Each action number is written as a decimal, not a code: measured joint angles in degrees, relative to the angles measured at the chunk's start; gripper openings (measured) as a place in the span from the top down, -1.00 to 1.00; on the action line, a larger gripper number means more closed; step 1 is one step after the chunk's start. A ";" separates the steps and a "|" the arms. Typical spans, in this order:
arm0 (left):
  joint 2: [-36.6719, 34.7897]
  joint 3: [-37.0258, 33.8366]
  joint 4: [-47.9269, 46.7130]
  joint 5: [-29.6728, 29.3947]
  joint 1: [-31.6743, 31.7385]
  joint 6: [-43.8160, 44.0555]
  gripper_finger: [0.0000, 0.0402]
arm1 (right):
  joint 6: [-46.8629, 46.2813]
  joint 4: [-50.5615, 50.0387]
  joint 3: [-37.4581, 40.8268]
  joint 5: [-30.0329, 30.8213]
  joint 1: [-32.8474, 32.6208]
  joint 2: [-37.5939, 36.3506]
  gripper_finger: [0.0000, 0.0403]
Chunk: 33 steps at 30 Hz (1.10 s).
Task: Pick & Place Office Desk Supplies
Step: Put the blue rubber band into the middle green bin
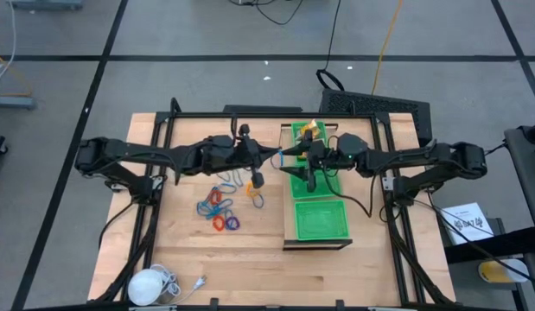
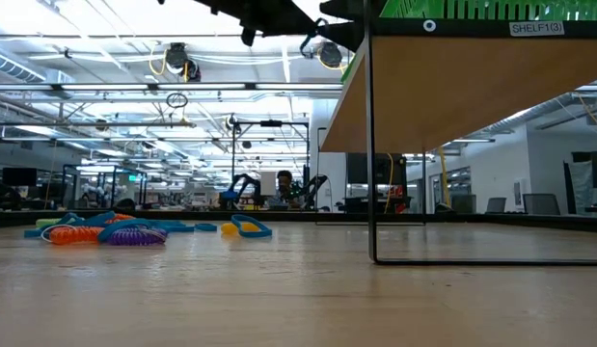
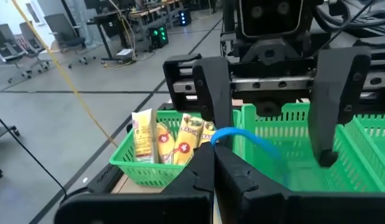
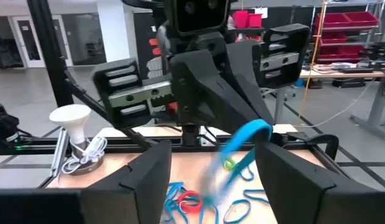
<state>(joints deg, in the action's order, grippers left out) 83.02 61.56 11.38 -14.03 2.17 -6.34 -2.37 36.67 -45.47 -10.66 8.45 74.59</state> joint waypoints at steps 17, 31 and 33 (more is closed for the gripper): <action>0.22 0.26 0.78 -0.28 -0.97 -2.47 0.97 | 0.92 -1.27 0.00 0.09 0.07 -1.02 0.97; -4.61 0.30 -3.11 -7.81 -5.13 -3.06 -0.14 | 1.02 -18.76 0.02 0.02 -0.35 -12.72 0.99; -5.95 0.26 -7.00 -9.85 -5.62 -2.64 -0.27 | 0.97 -23.38 0.02 -0.05 -1.01 -15.38 0.99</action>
<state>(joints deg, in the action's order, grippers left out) 77.07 61.82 4.38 -23.88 -3.45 -8.98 -1.40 13.29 -45.45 -10.71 7.44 59.21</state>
